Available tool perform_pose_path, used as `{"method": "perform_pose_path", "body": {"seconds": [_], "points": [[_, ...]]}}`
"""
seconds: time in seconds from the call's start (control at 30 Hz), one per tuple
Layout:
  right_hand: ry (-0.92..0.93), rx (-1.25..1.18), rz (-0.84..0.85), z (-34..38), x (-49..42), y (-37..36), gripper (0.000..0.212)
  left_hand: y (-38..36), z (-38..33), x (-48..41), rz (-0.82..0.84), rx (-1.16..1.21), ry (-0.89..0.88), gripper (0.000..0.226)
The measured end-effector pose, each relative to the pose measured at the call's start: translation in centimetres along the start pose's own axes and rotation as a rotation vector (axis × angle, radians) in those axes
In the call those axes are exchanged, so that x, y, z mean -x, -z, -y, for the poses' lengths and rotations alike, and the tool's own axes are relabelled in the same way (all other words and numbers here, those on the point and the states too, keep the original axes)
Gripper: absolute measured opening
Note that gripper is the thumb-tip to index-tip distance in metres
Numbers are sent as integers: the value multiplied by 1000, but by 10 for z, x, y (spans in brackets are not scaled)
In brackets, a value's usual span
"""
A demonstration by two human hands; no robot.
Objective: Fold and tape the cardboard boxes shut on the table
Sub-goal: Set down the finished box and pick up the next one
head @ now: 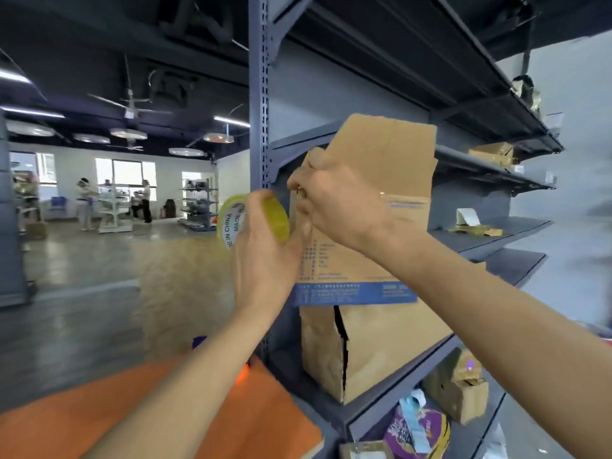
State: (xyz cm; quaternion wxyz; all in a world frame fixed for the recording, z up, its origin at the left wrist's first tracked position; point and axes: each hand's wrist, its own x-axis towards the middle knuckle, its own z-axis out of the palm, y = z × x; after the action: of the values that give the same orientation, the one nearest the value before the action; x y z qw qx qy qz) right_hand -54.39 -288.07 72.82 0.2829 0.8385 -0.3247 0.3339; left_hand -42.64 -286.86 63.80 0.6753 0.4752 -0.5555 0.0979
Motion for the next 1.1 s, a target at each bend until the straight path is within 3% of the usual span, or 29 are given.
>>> {"method": "perform_pose_path", "body": {"seconds": [0.1, 0.3, 0.73, 1.1], "points": [[-10, 79, -8, 45, 3, 13, 11, 37, -3, 11, -33, -3, 40, 52], [90, 22, -54, 129, 30, 35, 19, 106, -14, 45, -53, -20, 100, 48], [278, -205, -116, 276, 78, 35, 27, 254, 14, 126, -299, -156, 181, 56], [377, -504, 52, 369, 108, -28, 30, 346, 78, 194, -300, -306, 315, 57]]}}
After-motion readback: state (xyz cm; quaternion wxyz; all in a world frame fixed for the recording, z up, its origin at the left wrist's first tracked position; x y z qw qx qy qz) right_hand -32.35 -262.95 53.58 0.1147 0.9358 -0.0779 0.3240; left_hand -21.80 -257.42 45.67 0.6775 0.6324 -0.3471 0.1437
